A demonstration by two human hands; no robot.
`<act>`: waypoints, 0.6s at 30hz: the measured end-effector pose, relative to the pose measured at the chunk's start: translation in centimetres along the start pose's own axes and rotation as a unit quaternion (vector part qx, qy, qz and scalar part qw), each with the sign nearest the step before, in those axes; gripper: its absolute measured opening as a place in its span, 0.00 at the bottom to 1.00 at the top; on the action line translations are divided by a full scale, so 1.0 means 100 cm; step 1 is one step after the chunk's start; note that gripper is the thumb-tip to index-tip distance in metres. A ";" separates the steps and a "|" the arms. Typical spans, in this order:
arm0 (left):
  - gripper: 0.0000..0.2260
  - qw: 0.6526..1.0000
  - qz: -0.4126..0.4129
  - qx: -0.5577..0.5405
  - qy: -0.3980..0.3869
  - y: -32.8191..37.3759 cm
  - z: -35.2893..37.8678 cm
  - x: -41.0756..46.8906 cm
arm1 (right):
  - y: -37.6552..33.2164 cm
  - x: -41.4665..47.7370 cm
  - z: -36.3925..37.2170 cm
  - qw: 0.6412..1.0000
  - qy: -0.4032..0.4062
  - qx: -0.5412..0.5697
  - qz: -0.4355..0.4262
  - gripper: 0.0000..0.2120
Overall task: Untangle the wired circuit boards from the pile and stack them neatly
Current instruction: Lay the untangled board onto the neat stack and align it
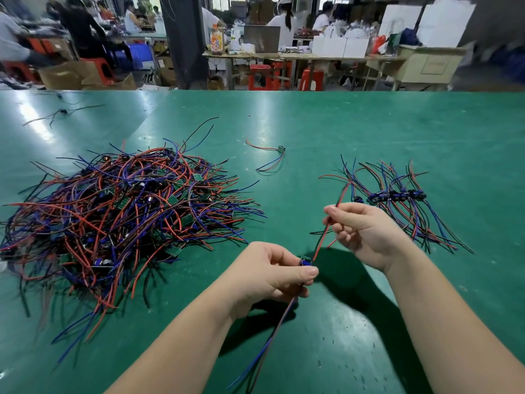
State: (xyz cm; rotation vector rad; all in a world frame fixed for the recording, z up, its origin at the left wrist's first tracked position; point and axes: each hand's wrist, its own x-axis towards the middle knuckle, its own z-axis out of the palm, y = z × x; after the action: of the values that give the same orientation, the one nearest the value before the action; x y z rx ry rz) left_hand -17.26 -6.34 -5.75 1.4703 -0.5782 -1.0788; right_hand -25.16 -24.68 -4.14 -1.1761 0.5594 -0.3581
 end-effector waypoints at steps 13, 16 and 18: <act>0.08 0.999 -0.027 0.017 0.006 0.001 0.001 -0.001 | 0.001 0.011 -0.016 0.985 0.142 0.093 -0.027 0.05; 0.08 0.999 -0.029 0.023 0.006 0.001 0.000 -0.001 | 0.001 0.014 -0.016 0.980 0.169 0.102 -0.028 0.05; 0.09 0.999 -0.033 0.031 0.002 0.000 -0.002 -0.001 | 0.002 0.016 -0.019 0.974 0.197 0.105 -0.029 0.10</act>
State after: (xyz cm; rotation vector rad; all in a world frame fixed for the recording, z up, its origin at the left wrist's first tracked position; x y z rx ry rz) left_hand -17.17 -6.13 -5.75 1.5544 -0.5695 -1.1173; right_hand -24.92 -26.89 -5.22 -0.9215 0.8121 -0.6931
